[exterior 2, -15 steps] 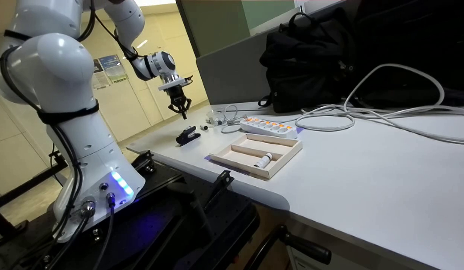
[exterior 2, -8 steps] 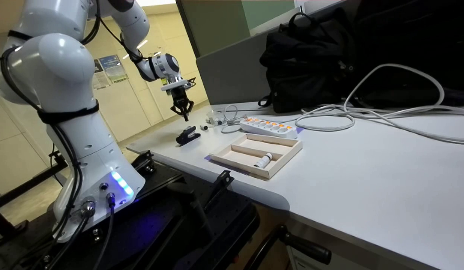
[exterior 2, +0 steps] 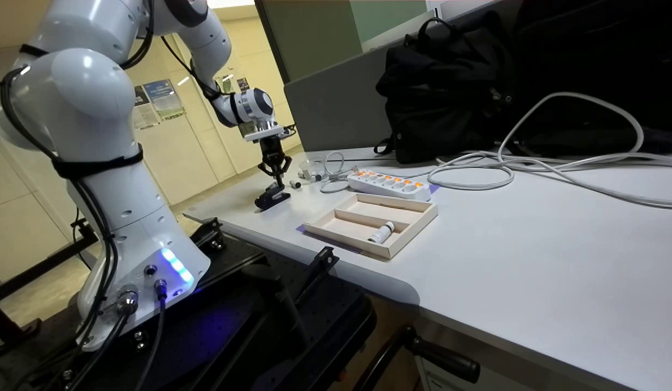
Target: Press down on the black stapler
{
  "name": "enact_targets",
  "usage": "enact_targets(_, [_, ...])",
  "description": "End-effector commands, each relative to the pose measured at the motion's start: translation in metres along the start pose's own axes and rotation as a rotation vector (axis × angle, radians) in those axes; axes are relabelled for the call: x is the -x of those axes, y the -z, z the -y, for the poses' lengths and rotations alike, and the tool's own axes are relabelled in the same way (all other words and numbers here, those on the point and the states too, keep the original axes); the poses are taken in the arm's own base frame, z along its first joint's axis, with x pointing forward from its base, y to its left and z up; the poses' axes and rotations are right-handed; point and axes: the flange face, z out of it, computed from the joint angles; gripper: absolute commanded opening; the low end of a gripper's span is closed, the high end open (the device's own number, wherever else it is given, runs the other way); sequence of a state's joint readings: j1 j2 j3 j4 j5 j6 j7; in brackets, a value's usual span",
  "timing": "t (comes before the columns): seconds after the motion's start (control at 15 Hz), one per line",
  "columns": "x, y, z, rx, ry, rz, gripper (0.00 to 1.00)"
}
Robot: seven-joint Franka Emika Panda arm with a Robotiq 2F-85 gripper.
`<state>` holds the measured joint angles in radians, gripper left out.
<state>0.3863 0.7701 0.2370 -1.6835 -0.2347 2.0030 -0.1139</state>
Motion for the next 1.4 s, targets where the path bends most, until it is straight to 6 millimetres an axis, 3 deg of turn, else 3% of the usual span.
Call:
enact_targets(0.0, [-0.001,0.0,0.0,0.0,0.0,0.001,0.01])
enact_targets(0.4, [-0.001,0.0,0.0,0.0,0.0,0.001,0.0])
enact_targets(0.93, [-0.025,-0.042,-0.01,-0.033,0.085,-0.008,0.0])
enact_targets(1.13, [-0.03,-0.049,-0.01,-0.043,0.118,0.015,0.0])
enact_targets(1.27, [-0.032,-0.048,-0.01,-0.051,0.134,0.026,0.0])
enact_targets(1.33, [-0.031,-0.037,-0.011,-0.047,0.138,0.022,0.0])
